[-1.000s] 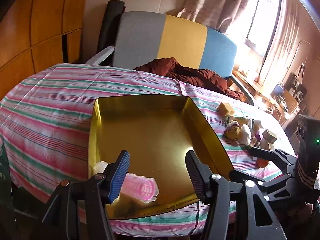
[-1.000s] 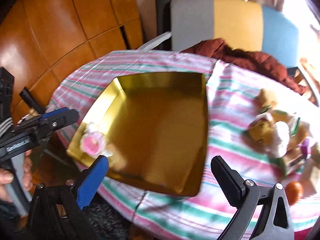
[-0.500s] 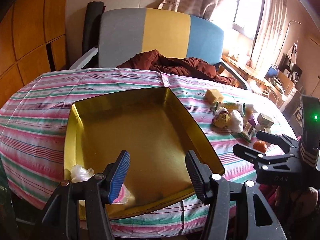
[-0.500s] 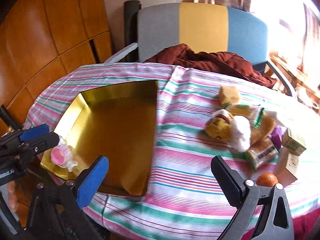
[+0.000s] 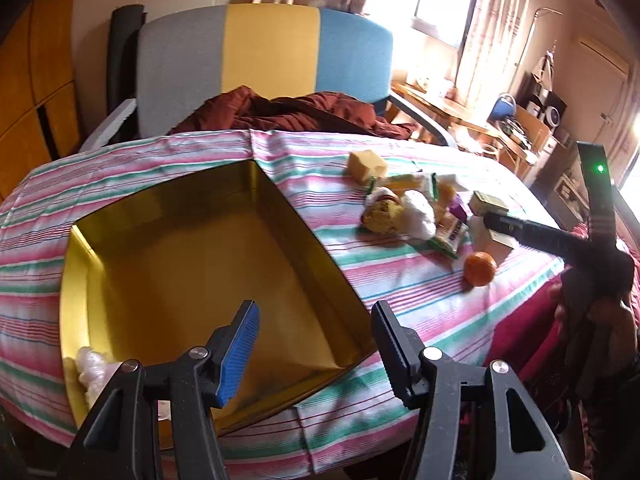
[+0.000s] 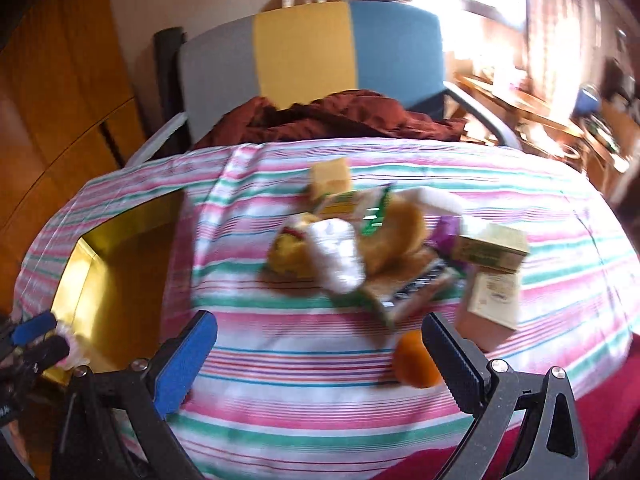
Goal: Organize objects
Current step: 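Move both tools back toward the item pile on the striped cloth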
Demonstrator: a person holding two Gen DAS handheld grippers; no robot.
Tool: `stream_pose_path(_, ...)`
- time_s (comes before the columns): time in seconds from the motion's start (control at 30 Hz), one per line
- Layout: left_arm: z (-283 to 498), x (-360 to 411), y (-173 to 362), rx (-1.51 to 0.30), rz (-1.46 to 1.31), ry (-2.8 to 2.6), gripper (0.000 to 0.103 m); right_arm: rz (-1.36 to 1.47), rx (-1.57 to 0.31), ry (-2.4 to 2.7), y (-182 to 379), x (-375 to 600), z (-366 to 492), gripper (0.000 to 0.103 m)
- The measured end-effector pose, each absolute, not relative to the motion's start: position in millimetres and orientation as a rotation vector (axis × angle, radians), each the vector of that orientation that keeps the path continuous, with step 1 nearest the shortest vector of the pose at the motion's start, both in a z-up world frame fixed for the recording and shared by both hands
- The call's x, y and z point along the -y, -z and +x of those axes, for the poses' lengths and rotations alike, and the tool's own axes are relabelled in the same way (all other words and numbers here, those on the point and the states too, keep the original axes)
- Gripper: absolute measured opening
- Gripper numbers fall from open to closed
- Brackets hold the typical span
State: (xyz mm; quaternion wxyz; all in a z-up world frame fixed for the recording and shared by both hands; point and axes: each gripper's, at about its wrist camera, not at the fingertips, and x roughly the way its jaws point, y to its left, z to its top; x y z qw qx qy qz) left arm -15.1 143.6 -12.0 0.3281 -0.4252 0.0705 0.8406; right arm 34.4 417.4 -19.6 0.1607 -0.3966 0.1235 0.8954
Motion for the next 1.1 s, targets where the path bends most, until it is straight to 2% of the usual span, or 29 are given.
stream_pose_path(0.27,-7,-182,20,-0.220,-1.122,-2.087,0.059,-0.969,-0.491,-2.333,15,-504,69,0.103)
stream_pose_path(0.53,2,-234,31,-0.308,-1.121,-1.954,0.060,-0.830,-0.847,-2.294,22,-549,92,0.103)
stream_pose_path(0.8,18,-305,49,-0.392,-1.069,-1.791,0.059,-0.801,-0.923,-2.344,24,-547,98,0.103)
stream_pose_path(1.1,15,-374,68,-0.352,-1.122,-1.707,0.059,-0.792,-0.997,-2.365,28,-552,102,0.103)
